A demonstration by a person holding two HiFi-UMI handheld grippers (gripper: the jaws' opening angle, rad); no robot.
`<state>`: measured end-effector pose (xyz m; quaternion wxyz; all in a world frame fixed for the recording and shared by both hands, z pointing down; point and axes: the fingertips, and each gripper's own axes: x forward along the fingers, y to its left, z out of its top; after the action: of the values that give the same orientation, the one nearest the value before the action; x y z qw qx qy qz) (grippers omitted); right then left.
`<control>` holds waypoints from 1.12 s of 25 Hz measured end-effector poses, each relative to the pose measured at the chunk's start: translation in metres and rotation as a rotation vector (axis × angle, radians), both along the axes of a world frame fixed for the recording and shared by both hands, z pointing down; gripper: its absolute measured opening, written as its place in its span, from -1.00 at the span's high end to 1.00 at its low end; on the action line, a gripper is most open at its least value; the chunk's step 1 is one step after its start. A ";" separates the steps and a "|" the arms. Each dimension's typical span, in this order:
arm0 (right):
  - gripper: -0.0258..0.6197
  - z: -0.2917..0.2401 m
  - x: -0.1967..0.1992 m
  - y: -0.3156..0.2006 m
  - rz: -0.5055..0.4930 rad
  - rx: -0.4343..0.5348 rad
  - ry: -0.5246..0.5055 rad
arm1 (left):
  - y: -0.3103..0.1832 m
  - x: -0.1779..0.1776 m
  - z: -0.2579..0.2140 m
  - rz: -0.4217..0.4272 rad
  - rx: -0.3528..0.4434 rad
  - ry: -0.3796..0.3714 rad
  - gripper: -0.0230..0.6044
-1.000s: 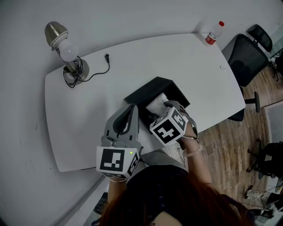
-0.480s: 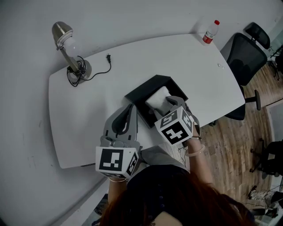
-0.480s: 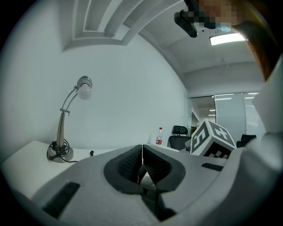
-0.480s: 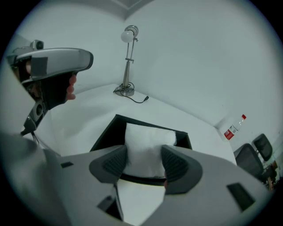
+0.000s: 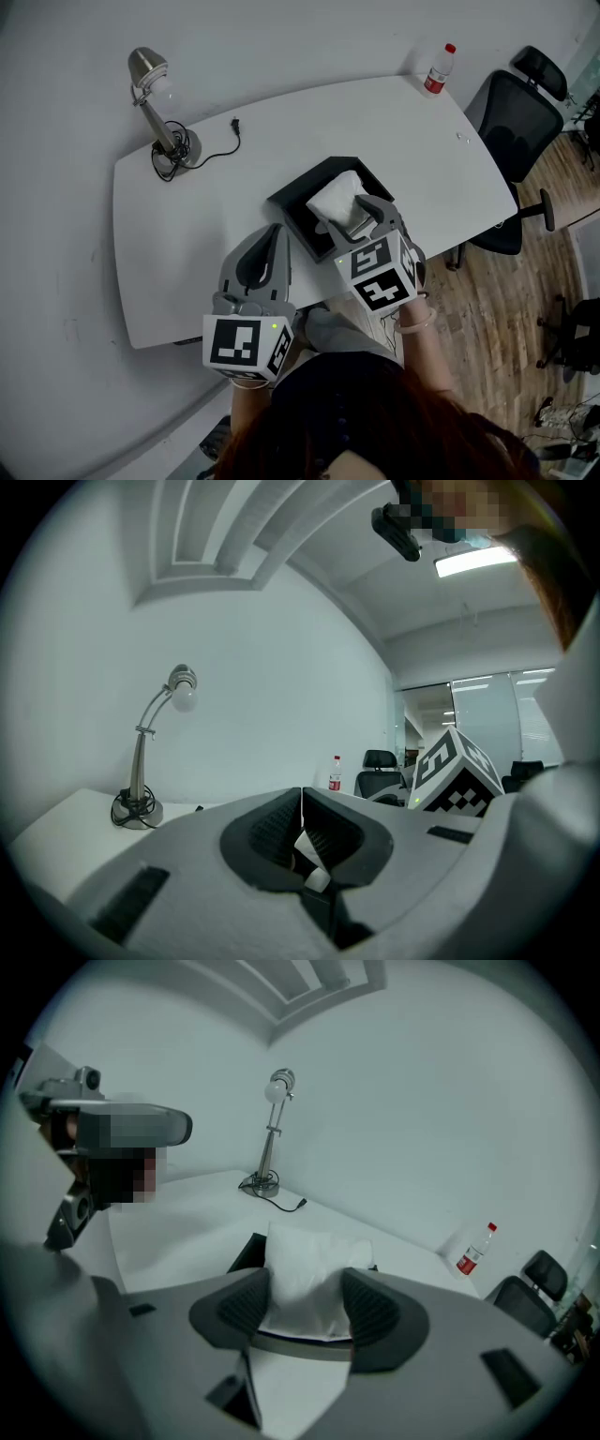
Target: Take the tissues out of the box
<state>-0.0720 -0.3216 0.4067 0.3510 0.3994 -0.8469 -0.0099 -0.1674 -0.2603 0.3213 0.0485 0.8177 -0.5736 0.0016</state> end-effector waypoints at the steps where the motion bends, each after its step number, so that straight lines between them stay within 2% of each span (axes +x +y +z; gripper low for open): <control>1: 0.12 -0.003 0.002 0.002 0.005 0.014 -0.010 | 0.004 0.001 -0.002 -0.001 0.004 -0.002 0.84; 12: 0.13 -0.034 0.016 0.037 0.027 0.132 -0.077 | 0.051 0.011 -0.014 -0.007 0.043 -0.018 0.84; 28: 0.13 -0.070 0.029 0.112 0.041 0.243 -0.171 | 0.128 0.033 -0.023 0.012 0.074 -0.037 0.84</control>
<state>-0.0426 -0.2094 0.3365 0.2267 0.4552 -0.8581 -0.0709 -0.1345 -0.1321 0.2985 0.0075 0.8221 -0.5693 -0.0040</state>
